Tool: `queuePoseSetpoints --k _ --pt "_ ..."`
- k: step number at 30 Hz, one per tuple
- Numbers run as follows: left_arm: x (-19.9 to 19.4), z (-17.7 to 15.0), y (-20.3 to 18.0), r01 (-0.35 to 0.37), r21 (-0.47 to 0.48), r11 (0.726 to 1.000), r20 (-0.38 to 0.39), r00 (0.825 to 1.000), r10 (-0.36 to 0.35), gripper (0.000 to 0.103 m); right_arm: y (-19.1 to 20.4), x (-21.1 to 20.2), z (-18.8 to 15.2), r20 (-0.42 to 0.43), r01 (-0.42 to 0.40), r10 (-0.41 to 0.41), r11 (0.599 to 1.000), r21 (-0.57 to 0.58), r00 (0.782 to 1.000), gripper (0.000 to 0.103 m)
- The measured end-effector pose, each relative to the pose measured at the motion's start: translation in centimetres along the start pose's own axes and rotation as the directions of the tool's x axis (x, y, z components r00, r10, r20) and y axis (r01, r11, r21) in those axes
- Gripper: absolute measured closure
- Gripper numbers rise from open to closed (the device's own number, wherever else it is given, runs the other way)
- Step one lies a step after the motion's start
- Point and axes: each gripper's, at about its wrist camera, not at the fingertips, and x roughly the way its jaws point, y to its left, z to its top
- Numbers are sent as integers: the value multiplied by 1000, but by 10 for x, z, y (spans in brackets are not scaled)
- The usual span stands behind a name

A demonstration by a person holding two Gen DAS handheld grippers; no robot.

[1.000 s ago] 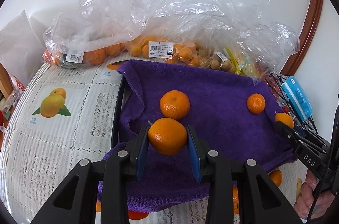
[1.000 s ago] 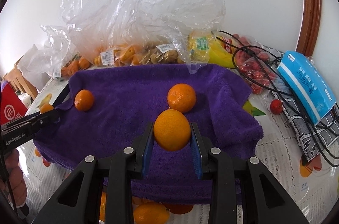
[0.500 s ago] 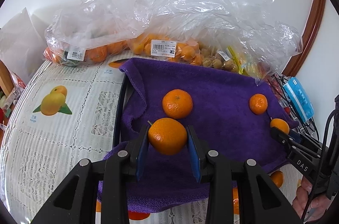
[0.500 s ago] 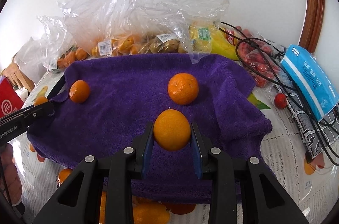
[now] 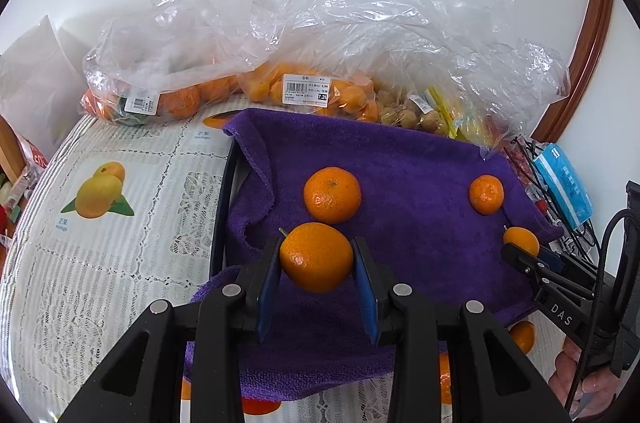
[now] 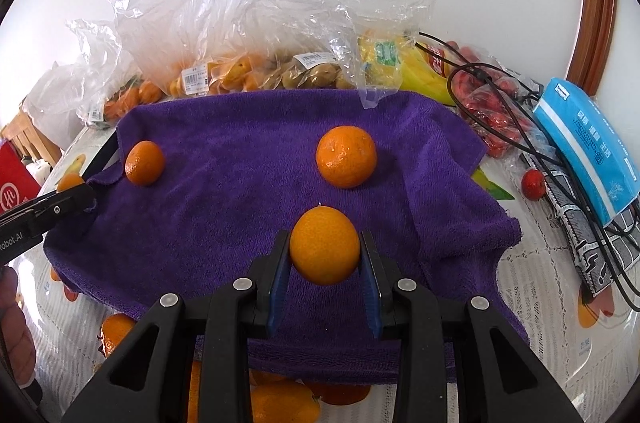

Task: Organize fruits
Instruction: 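Lower the left tool's orange onto the towel while the right tool lowers its orange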

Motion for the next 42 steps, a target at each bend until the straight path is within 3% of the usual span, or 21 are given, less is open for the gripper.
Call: queuePoseSetpoints --k 19,25,42 --pt "1 -2 -4 0 12 1000 -9 1000 0 70 4 4 -1 -13 11 -12 1000 -15 1000 70" --pt "2 -3 -5 3 12 1000 -13 1000 -2 70 3 -6 0 22 7 -6 1000 -17 1000 70" --pt "16 -7 -13 0 46 999 -83 997 4 70 -1 -10 2 43 11 -10 1000 -2 999 70"
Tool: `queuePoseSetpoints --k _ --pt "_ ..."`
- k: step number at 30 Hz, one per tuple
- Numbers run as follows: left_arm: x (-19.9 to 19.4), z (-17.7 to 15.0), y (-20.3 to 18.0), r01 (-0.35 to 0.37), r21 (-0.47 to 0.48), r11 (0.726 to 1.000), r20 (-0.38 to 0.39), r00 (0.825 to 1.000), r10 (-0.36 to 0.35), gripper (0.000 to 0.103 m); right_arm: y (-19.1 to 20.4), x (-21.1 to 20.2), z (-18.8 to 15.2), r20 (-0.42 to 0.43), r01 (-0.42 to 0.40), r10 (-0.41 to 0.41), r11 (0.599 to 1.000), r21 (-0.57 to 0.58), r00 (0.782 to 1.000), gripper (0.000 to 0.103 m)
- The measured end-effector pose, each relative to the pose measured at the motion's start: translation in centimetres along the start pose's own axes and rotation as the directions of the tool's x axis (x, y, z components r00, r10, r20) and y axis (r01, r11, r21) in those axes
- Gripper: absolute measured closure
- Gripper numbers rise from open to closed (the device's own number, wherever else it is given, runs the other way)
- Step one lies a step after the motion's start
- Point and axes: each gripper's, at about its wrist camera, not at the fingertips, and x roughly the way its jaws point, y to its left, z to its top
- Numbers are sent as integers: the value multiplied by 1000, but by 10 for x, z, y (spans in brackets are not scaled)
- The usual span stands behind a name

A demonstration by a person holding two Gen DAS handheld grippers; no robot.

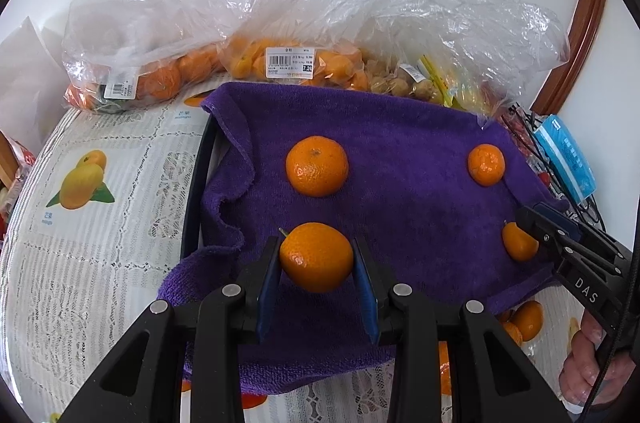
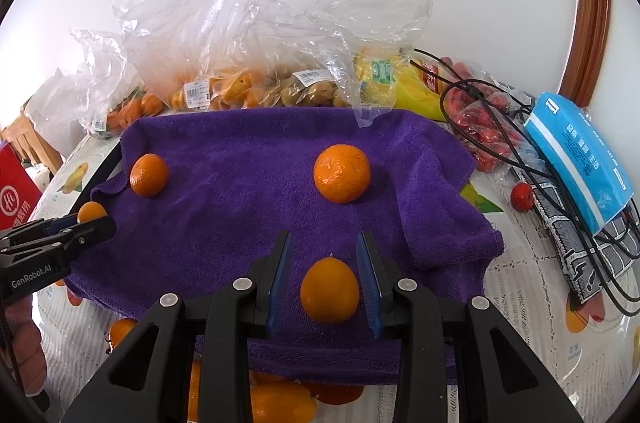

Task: Organize fruits
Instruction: 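Lower the left tool's orange onto the towel while the right tool lowers its orange, then open the left tool on the towel while the right tool releases its orange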

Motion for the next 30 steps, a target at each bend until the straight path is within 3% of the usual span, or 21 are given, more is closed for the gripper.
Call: queuePoseSetpoints --k 16,20,30 --pt "3 1 -3 -5 24 1000 -29 1000 5 70 1 -1 0 4 7 -6 1000 -9 1000 70" --pt "-4 3 -2 2 15 1000 -9 1000 -2 56 2 -1 0 3 8 -8 1000 -20 1000 66" --pt "-21 7 -1 -1 1 1000 42 999 1 54 6 -7 0 34 -6 7 1000 -29 999 62"
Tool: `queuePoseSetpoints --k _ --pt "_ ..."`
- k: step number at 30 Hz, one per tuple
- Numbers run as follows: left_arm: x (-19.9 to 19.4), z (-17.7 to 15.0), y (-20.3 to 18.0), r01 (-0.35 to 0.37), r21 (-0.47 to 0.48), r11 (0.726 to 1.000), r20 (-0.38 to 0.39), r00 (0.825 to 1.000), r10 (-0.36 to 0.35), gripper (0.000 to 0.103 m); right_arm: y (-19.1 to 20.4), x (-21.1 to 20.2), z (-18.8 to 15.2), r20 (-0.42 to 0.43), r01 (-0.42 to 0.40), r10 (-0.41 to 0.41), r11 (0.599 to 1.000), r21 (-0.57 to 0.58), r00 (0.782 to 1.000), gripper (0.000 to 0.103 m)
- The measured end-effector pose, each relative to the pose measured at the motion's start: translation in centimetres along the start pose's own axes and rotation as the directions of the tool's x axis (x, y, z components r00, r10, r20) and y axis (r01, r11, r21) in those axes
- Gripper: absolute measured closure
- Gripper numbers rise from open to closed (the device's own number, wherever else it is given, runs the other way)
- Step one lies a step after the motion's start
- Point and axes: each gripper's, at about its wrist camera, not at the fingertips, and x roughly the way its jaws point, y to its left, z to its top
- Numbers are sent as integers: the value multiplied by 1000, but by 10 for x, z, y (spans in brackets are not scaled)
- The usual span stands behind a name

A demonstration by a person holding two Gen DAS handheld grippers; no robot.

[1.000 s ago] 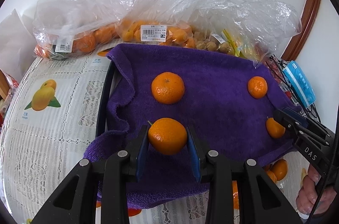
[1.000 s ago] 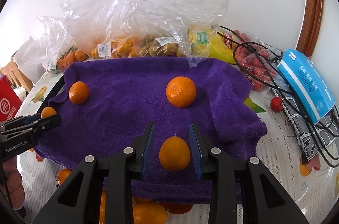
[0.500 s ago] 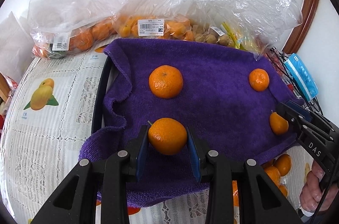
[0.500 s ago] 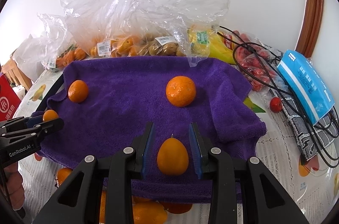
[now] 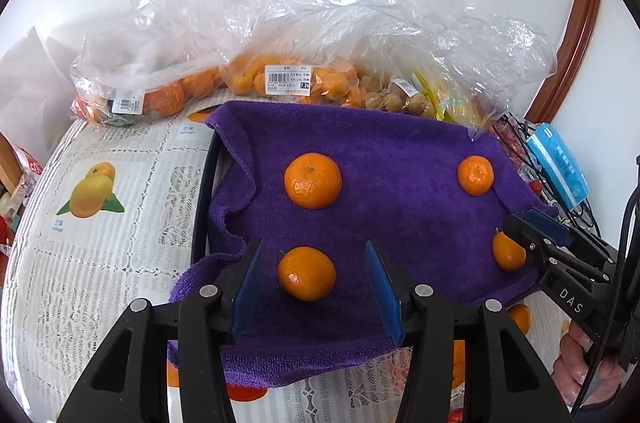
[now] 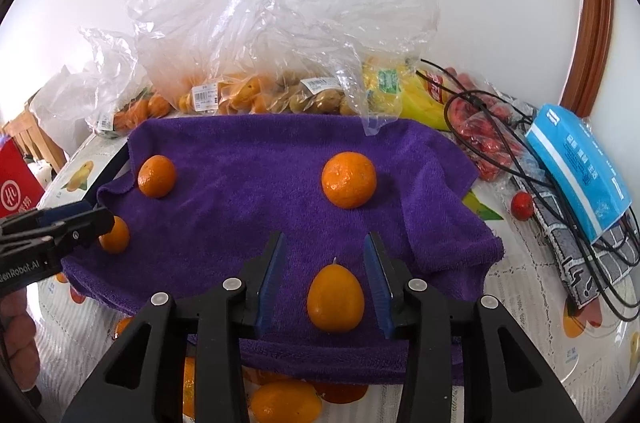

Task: Organize fruits
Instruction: 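Open the left tool on the towel while the right tool releases its orange, then close the right tool on an orange in front of the towel while the left tool moves there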

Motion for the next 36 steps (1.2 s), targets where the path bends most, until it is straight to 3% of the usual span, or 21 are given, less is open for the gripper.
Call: queuePoseSetpoints --k 9,15,29,36 --pt "-17 3 -1 2 11 1000 50 999 -3 54 -3 -21 2 27 -43 41 996 72 999 62" --pt "-32 -5 -3 -41 41 998 86 996 38 54 -4 -56 -1 59 26 -29 998 59 998 62" --pt "-75 -39 26 -34 -12 999 48 998 35 51 24 -72 -64 -92 -118 121 992 38 988 62" --pt "-85 -59 31 -25 -11 1000 24 999 26 50 42 -57 -90 -154 -123 120 992 -12 981 62"
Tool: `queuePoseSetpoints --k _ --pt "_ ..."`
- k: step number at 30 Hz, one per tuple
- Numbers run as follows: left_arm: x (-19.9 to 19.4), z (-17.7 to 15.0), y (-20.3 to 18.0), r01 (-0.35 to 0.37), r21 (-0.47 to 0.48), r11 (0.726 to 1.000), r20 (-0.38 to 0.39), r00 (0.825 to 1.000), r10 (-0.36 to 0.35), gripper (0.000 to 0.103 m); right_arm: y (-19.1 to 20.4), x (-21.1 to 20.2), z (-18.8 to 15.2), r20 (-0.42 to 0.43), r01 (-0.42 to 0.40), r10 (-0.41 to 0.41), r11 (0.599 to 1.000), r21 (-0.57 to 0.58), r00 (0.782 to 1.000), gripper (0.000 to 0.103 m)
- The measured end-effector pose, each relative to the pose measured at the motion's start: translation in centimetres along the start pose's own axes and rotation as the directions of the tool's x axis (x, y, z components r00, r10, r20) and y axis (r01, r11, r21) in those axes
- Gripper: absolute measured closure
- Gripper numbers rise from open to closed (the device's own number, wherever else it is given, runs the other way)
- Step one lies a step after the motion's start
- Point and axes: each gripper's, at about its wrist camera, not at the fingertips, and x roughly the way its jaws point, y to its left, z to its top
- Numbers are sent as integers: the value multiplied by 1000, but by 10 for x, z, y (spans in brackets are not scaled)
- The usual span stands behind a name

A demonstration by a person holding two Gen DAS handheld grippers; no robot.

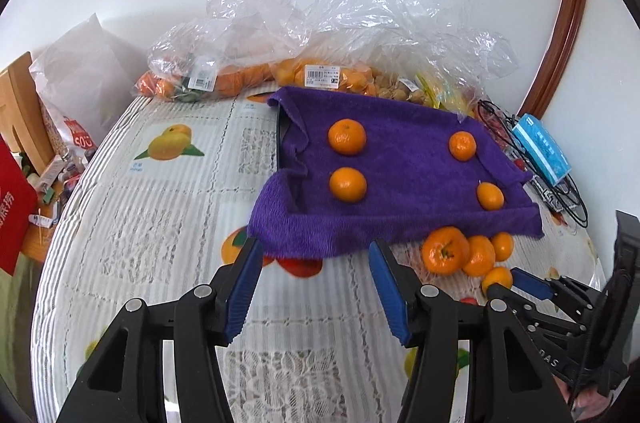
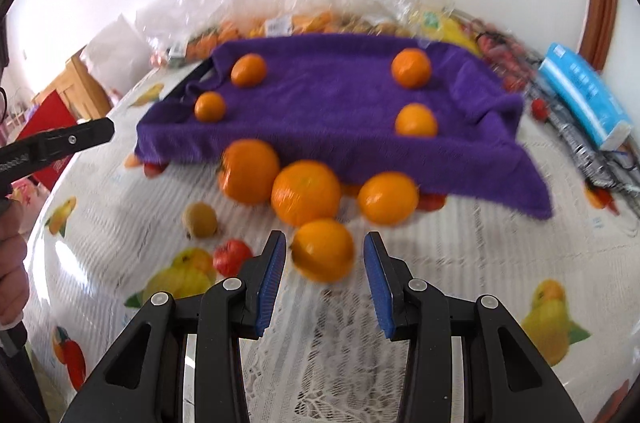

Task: Organize fruits
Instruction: 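Close the right tool on an orange in front of the towel while the left tool moves there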

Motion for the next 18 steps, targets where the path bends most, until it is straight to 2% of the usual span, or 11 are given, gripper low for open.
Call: queuePoseSetpoints --k 4,7,18 --pt "-3 -9 0 -4 10 1000 -13 1000 4 50 1 10 -4 -9 9 -9 1000 3 1000 66" --pt "-3 -18 -3 1 26 1000 -28 1000 0 50 0 6 -8 22 19 -19 1000 5 1000 66" --pt "23 -36 -57 120 88 989 -101 989 -111 50 -34 -37 -26 78 49 -54 996 68 996 67"
